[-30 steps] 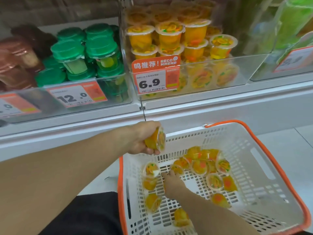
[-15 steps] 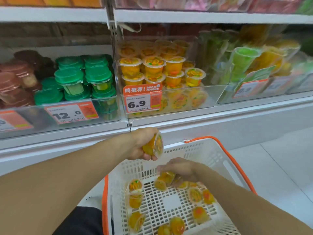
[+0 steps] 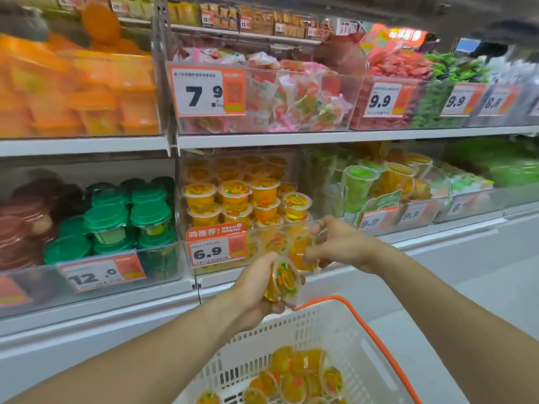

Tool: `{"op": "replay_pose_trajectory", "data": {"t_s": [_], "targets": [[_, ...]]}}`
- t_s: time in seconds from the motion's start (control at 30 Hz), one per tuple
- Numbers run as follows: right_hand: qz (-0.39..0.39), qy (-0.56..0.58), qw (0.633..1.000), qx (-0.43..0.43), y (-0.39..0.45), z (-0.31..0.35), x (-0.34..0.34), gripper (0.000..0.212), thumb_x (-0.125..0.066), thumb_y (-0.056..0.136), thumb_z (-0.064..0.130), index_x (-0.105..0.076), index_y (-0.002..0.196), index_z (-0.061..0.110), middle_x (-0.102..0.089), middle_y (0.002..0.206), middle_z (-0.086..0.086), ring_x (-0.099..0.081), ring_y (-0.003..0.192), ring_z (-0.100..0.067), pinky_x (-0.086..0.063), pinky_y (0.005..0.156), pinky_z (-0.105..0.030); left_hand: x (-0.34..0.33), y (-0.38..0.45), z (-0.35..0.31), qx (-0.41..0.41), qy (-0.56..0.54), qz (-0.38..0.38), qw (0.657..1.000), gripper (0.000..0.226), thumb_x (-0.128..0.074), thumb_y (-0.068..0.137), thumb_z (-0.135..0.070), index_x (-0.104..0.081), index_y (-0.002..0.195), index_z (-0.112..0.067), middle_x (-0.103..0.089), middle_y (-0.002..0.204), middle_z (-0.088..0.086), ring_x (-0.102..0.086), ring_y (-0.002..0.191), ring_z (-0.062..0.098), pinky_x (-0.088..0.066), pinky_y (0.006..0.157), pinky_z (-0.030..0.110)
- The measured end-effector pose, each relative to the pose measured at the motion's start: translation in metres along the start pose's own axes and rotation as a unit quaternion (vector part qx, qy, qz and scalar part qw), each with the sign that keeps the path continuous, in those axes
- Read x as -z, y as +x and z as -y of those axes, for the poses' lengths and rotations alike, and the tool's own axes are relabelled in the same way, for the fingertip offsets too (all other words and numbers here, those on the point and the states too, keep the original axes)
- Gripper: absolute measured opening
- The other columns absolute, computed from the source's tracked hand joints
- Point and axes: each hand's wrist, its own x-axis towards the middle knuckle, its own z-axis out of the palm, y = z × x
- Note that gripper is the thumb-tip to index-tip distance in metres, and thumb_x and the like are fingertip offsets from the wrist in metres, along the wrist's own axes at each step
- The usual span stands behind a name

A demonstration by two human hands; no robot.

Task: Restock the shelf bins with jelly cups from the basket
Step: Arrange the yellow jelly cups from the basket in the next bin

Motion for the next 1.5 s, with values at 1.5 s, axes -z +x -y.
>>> {"op": "replay_pose_trajectory", "data": {"t_s": [1.5], "targets": [[0.111, -0.031, 0.95, 0.289, 0.026, 0.042, 0.027, 0.053, -0.089, 0.072, 0.02, -0.068, 0.121, 0.024, -0.069, 0.115, -0.005, -0.063, 0.114, -0.022, -0.056, 0.089, -0.043, -0.033, -0.015, -0.06, -0.172, -0.262, 0.012, 0.95, 0.064, -0.018, 0.107, -0.049, -0.058, 0.125, -0.002, -0.072, 0.097, 0.022, -0.064, 0.065, 0.027, -0.045, 0.043, 0.024]]}}
